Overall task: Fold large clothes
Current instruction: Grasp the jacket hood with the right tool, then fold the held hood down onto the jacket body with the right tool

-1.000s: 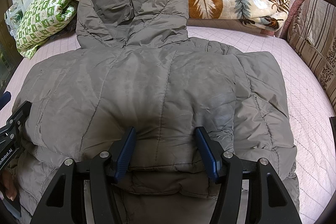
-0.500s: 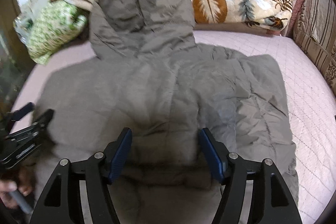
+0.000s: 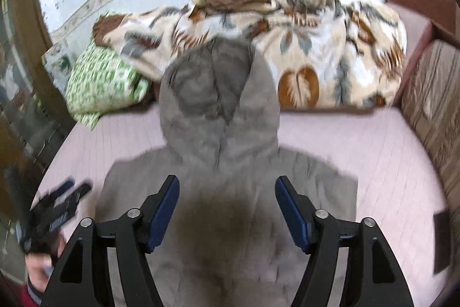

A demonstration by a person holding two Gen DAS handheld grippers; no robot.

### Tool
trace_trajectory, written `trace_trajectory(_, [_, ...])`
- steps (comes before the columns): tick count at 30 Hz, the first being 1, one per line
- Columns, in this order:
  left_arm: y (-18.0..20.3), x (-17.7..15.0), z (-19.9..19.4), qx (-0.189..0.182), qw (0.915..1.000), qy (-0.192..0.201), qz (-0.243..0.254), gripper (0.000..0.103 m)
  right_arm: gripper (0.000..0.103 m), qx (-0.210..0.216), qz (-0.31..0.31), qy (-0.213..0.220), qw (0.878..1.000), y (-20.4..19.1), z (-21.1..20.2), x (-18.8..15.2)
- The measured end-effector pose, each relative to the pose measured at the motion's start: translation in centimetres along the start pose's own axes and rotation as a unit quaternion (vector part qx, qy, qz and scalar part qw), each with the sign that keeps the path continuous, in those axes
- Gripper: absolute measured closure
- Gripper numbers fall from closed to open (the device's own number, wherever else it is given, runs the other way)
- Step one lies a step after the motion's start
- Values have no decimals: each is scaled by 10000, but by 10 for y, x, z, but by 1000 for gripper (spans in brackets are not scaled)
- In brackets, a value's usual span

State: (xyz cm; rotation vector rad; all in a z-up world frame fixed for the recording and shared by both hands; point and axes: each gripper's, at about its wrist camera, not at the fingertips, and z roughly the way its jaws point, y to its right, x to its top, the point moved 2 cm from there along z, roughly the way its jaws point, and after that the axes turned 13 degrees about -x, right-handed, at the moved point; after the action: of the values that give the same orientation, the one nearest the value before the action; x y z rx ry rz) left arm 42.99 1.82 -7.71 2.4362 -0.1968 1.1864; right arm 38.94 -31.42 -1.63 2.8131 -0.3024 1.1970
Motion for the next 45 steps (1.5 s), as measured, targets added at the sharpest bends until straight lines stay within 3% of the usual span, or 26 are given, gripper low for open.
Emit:
trace_trajectory(9, [-12,-7,23,-19,9995,-220,-219,23,25,-785,-205,-211,9965,4,119,119])
trace_trajectory(17, [-13,-10,46,-3,9992,-396,-89,23,26,-898,-45,-10,9960,-3,199,174])
trace_trajectory(18, [-14,-10,49,-20,9991,-408,-125,23,30,-860,-91,-23,9962,-6,207,174])
trace_trajectory(19, [-15,-10,50,-36,9990,-421,-146,23,68,-876,-189,-102,9959,-8,216,173])
trace_trajectory(20, [-15,-10,53,-51,9989,-445,-158,23,96,-994,-283,-183,9945,-11,221,171])
trace_trajectory(21, [-15,-10,55,-29,9989,-455,-142,23,96,-1242,-389,-281,9911,-12,226,166])
trace_trajectory(23, [-15,-9,54,12,9990,-426,-137,23,96,-1142,-337,-127,9928,-10,217,161])
trace_trajectory(28, [-11,-8,48,-136,9990,-384,-201,23,96,-865,-301,370,9951,-7,146,136])
trace_trajectory(35, [-5,-8,31,-782,9949,-315,-552,23,96,-398,-332,849,9950,-7,41,70])
trace_trajectory(40, [-12,-4,17,-1581,9810,-260,-1091,23,96,-388,-184,1009,9940,-1,0,-8])
trace_trajectory(45, [-15,-6,17,-2375,9580,-424,-1553,23,96,-427,-79,897,9950,4,3,-71])
